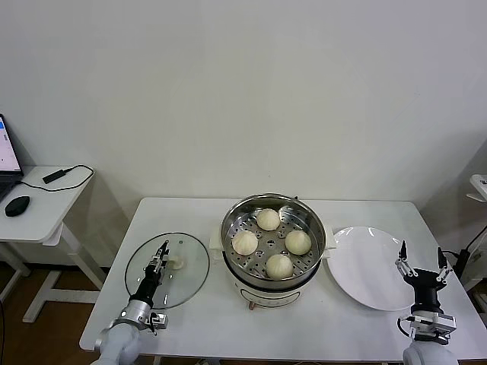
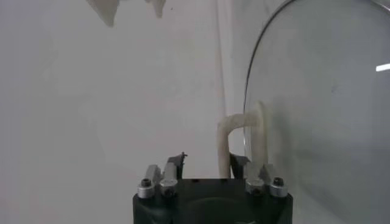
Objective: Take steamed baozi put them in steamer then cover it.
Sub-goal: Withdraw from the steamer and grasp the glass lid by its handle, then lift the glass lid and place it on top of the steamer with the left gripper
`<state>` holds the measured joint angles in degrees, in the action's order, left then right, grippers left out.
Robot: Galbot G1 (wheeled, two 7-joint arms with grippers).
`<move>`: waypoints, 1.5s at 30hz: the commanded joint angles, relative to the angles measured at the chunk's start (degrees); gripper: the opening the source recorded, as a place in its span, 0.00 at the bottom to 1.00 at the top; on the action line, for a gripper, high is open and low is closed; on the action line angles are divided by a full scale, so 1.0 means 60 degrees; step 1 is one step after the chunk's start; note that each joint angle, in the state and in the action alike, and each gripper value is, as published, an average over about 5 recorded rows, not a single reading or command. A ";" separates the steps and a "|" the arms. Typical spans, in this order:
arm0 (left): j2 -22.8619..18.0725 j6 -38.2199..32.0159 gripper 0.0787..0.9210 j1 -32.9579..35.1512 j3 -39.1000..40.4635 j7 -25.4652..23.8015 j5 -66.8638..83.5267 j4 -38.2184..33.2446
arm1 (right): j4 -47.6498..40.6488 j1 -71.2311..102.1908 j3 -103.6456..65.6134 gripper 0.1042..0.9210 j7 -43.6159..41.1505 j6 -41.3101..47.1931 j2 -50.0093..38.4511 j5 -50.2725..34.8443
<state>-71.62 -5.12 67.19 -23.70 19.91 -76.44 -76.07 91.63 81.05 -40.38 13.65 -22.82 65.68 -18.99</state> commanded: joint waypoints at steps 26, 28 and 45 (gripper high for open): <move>0.1091 0.0785 0.13 0.1318 -0.1657 -0.1090 0.2863 -0.6184 | 0.0029 -0.0019 0.0116 0.88 -0.0028 -0.0074 0.0058 0.0336; 0.1175 0.0873 0.13 0.1358 -0.1432 -0.1244 0.2781 -0.6882 | 0.0024 -0.0016 0.0166 0.88 -0.0041 -0.0106 0.0059 0.0458; -0.0083 0.4604 0.13 -0.1079 0.4944 -0.3738 0.0537 -0.7732 | -0.0194 -0.0233 0.0194 0.88 -0.0028 0.0042 0.0212 0.0705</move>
<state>-65.23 7.98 69.43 -16.23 6.90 -64.49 -119.36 91.16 80.24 -39.32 13.50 -22.85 66.72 -15.43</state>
